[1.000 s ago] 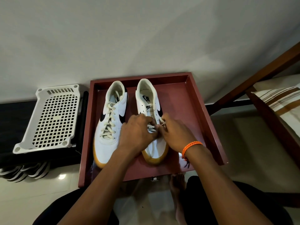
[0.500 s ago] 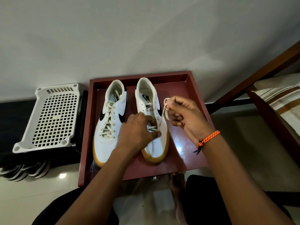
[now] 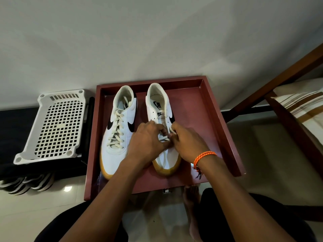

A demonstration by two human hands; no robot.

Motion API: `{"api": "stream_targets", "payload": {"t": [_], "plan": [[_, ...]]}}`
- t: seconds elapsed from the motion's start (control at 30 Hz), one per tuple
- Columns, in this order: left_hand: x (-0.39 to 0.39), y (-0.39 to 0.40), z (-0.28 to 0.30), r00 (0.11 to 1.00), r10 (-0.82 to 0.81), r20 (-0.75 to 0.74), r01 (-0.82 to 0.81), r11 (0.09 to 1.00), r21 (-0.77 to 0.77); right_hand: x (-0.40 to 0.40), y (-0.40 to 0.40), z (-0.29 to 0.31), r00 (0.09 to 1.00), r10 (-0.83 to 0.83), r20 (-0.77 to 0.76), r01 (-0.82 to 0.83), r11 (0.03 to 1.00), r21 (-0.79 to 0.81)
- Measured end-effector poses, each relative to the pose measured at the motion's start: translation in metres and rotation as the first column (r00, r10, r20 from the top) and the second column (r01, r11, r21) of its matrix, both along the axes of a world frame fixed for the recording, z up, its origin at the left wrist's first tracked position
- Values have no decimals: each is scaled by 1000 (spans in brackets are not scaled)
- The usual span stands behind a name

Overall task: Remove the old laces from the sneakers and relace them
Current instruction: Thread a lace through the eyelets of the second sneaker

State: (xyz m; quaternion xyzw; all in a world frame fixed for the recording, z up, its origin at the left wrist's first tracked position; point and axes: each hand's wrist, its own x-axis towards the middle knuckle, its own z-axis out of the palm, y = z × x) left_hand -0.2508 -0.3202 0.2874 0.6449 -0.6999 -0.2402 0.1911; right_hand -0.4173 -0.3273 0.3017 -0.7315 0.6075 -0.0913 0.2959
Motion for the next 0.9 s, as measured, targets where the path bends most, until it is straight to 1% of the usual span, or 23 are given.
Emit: {"api": "stream_targets", "payload": {"t": [0.07,0.1,0.17,0.2,0.27,0.33,0.4,0.5,0.57,0.7,0.8,0.83,0.87,0.9], "plan": [[0,1,0,1000,-7,0,7,1000,8,-4,-4,1,999,-23,47,24,1000,-9],[0,1,1,1000,-10,4,10,1000,11,-6,-6,3,993,-48,105,47,999,20],[0,2,1,1000,-12,14,12,1000,14,-10,-10,8,957,-103,271,73,990,119],[1,2,1,1000,-14,15,14,1000,16,-11,-12,13,920,-133,368,78,984,162],[1,1,1,1000,-18,17,17,1000,23,-11,-13,24,816,-198,543,80,969,233],[1,0,2,1000,-16,13,15,1000,26,-11,-13,35,716,-237,656,62,958,278],[2,0,2,1000,-13,5,13,1000,24,-13,-14,43,631,-263,730,48,952,301],[2,1,3,1000,-14,7,14,999,29,-17,-14,49,504,-294,812,49,949,312],[2,2,4,1000,-16,7,16,999,29,-19,-14,53,397,-333,855,65,940,336],[2,1,3,1000,-13,-8,13,999,30,-26,-15,65,89,-366,926,-2,930,367],[2,2,3,1000,-14,-5,14,999,33,-34,-17,71,-127,-375,919,-64,927,369],[2,2,3,1000,-13,-10,13,999,34,-36,-18,72,-178,-394,902,-54,919,391],[2,2,2,1000,-11,-19,11,999,33,-38,-21,67,-184,-425,886,6,901,434],[3,2,1,1000,-9,-27,10,999,35,-39,-23,63,-108,-441,891,121,884,452]]}}
